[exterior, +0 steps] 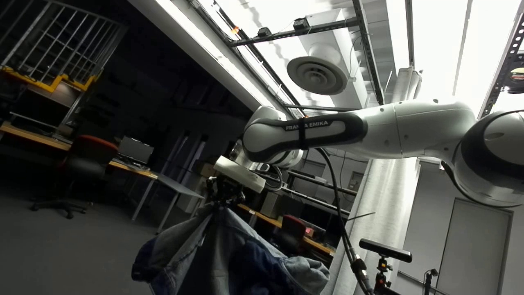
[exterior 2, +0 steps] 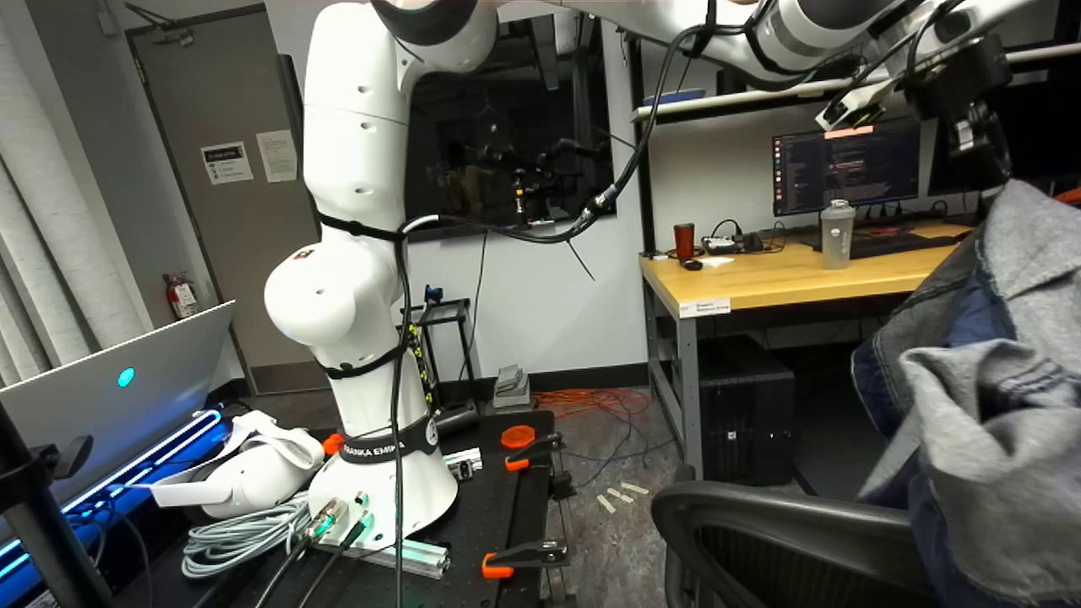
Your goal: Put the the jacket on the seat
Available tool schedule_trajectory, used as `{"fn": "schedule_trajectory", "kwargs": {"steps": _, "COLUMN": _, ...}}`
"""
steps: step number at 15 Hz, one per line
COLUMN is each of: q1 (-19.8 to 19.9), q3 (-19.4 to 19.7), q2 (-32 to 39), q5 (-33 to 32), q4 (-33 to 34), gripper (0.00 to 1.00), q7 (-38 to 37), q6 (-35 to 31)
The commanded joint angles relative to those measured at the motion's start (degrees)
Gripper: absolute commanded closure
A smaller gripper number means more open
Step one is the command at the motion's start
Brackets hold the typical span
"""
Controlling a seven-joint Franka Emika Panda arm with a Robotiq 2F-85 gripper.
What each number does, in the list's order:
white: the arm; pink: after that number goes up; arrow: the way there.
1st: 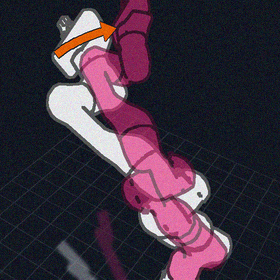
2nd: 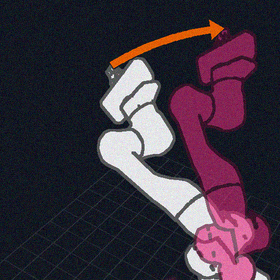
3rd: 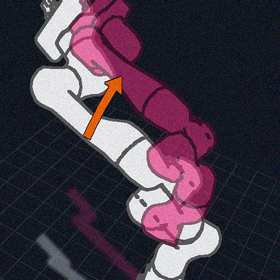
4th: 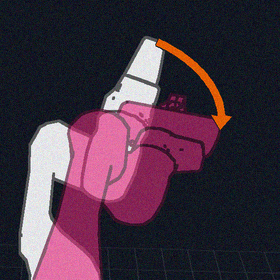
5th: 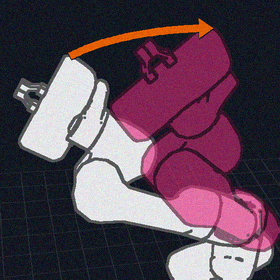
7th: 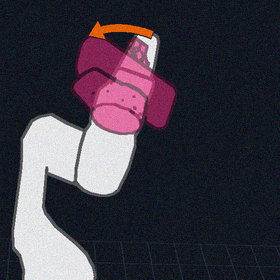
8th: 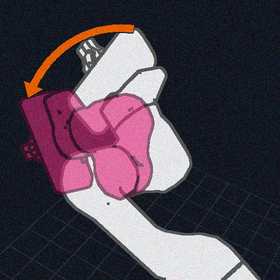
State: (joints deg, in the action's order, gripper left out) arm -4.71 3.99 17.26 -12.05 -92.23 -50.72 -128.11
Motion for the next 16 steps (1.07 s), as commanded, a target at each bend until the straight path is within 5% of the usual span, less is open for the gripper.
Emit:
{"fn": "schedule_trajectory", "kwargs": {"steps": 1, "q1": -1.47, "q3": -1.78, "q2": 0.67, "q5": 1.40, "q4": 8.46, "gripper": 0.98, "q7": 2.63, "q6": 4.23}}
{"fn": "schedule_trajectory", "kwargs": {"steps": 11, "q1": -2.38, "q3": -5.64, "q2": 4.04, "q5": 8.25, "q4": 27.40, "gripper": 0.98, "q7": 7.98, "q6": 13.93}}
{"fn": "schedule_trajectory", "kwargs": {"steps": 16, "q1": -0.16, "q3": -5.93, "q2": 3.22, "q5": 12.07, "q4": 21.09, "gripper": 0.98, "q7": 11.85, "q6": 12.18}}
